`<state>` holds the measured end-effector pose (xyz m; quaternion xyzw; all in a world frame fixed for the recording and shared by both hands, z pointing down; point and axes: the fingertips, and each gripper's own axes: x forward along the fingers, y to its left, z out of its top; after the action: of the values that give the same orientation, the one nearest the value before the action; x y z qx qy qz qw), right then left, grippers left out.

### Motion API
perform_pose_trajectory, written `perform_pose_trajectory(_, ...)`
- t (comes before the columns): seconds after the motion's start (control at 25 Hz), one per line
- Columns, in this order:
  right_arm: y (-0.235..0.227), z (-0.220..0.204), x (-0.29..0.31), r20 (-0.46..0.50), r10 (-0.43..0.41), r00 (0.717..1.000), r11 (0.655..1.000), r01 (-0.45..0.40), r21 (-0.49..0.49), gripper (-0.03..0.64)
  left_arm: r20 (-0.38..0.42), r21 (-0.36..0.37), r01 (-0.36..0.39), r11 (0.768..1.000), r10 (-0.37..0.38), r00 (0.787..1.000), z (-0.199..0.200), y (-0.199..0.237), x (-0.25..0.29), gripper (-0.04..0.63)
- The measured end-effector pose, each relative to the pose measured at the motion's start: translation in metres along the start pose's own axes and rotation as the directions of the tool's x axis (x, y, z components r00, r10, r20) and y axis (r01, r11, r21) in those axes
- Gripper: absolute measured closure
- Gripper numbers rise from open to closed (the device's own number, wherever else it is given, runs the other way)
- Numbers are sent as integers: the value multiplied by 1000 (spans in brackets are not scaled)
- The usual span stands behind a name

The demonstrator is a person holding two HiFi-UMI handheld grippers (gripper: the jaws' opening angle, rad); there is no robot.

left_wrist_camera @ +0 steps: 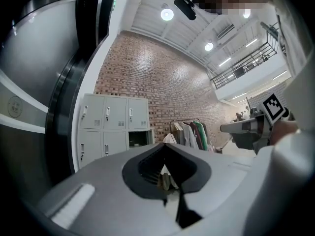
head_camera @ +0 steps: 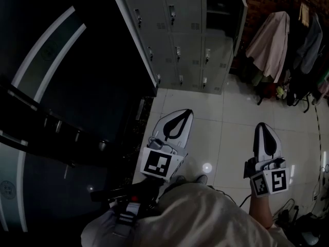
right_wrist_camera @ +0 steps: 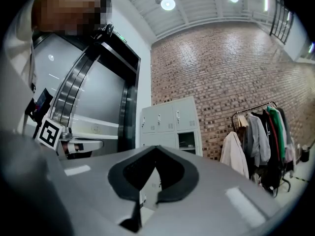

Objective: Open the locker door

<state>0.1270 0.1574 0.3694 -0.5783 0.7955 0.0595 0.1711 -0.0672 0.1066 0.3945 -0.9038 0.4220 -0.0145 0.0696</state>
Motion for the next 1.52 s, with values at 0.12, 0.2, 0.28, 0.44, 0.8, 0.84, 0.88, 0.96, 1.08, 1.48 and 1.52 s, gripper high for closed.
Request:
perform_pose_trajectory(0.12, 7, 5, 4, -1, 0, 1000, 1000, 0, 6, 615, -1, 3, 4, 1000, -4, 1000, 4, 1, -8, 528)
perform_pose_trajectory(0.2, 9, 3, 7, -6, 5, 1000, 1000, -5, 22, 615, 35, 17, 5, 1000, -6, 999, 4, 4, -8, 528)
perform_pose_trajectory(0.28, 14, 3, 7, -8, 11, 1000, 1000, -11, 26, 617, 91, 28, 18, 999, -21, 996, 3, 7, -7, 528)
perform_pose_trajectory(0.44, 24, -2, 5, -24, 15, 1000, 1000, -15, 21, 617, 162, 39, 13, 999, -19, 987, 4, 17, -15, 529)
perform_pose_trajectory(0.8, 28, -6, 1, -38, 9, 999, 1000, -8, 30, 617, 160, -28, 32, 999, -27, 987, 2, 21, -28, 528)
perform_pose_trajectory(0.84, 28, -7, 1, -37, 10, 999, 999, -8, 39, 617, 158, -27, 29, 999, -24, 987, 0, 22, -29, 528)
perform_pose_trajectory(0.88, 30, -9, 2, -35, 10, 999, 999, -8, 48, 617, 155, -27, 25, 999, -21, 988, -2, 24, -30, 528)
perform_pose_trajectory(0.96, 34, -10, 2, -35, 10, 999, 999, -9, 52, 617, 151, -35, 22, 999, -17, 988, -5, 29, -32, 528)
perform_pose_trajectory(1.08, 40, -7, 6, -28, 26, 999, 998, -25, 54, 617, 141, -61, 20, 998, -12, 990, -9, 34, -36, 528)
perform_pose_trajectory(1.48, 55, -17, 9, -63, 42, 997, 998, -39, 47, 617, 146, -67, 43, 997, -33, 989, -7, 38, -42, 528)
perform_pose_trajectory(1.52, 56, -18, 9, -64, 42, 997, 998, -39, 45, 617, 141, -69, 44, 997, -34, 989, -9, 39, -42, 528)
